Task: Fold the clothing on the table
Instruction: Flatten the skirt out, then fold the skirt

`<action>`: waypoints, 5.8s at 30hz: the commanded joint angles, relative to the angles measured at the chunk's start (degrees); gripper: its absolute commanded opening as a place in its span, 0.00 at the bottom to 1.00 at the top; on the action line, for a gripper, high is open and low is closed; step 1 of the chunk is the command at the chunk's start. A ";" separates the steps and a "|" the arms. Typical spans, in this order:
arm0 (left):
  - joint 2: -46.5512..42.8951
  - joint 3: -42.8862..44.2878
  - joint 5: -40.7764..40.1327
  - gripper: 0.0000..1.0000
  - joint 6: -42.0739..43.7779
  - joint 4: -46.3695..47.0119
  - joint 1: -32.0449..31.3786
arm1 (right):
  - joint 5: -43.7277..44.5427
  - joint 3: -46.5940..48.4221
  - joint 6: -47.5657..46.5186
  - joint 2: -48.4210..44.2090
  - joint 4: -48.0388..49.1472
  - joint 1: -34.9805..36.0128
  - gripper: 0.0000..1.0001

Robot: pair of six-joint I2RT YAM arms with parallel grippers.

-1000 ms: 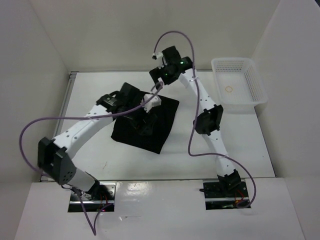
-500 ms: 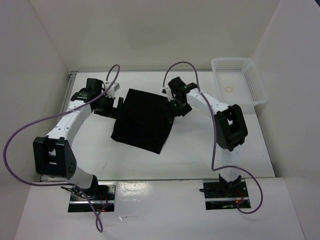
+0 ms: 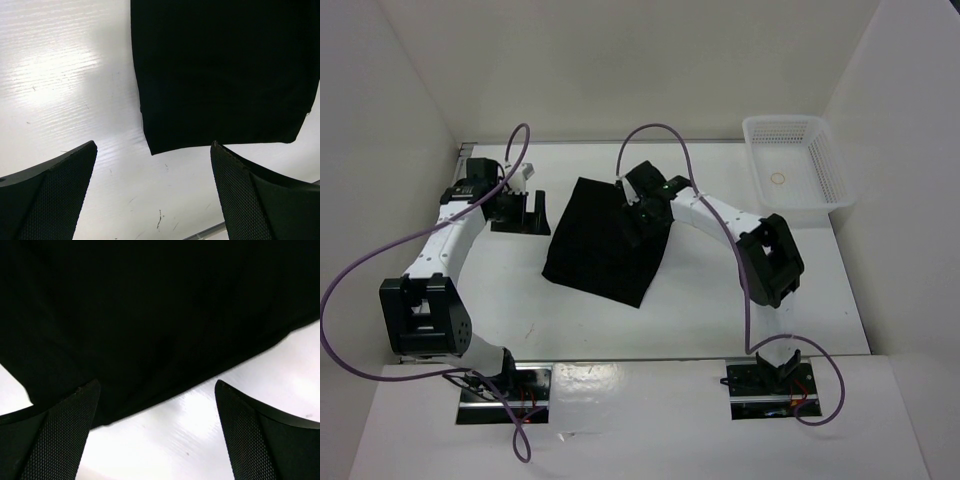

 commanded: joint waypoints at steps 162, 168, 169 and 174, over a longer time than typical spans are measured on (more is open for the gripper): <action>10.78 2.13 6.60 0.99 -3.04 4.90 2.15 | 1.58 8.18 0.05 -2.24 3.70 8.72 0.98; 21.70 8.82 14.37 0.87 -2.51 7.70 1.09 | -1.33 2.90 -1.80 -6.37 5.38 5.47 0.99; 22.49 8.82 14.37 0.81 -2.51 8.58 0.39 | -1.33 2.37 -1.80 -6.38 5.38 4.33 0.99; 26.45 10.93 12.97 0.68 -3.04 12.02 -0.85 | -4.75 -0.53 -1.80 -7.61 5.38 0.19 0.98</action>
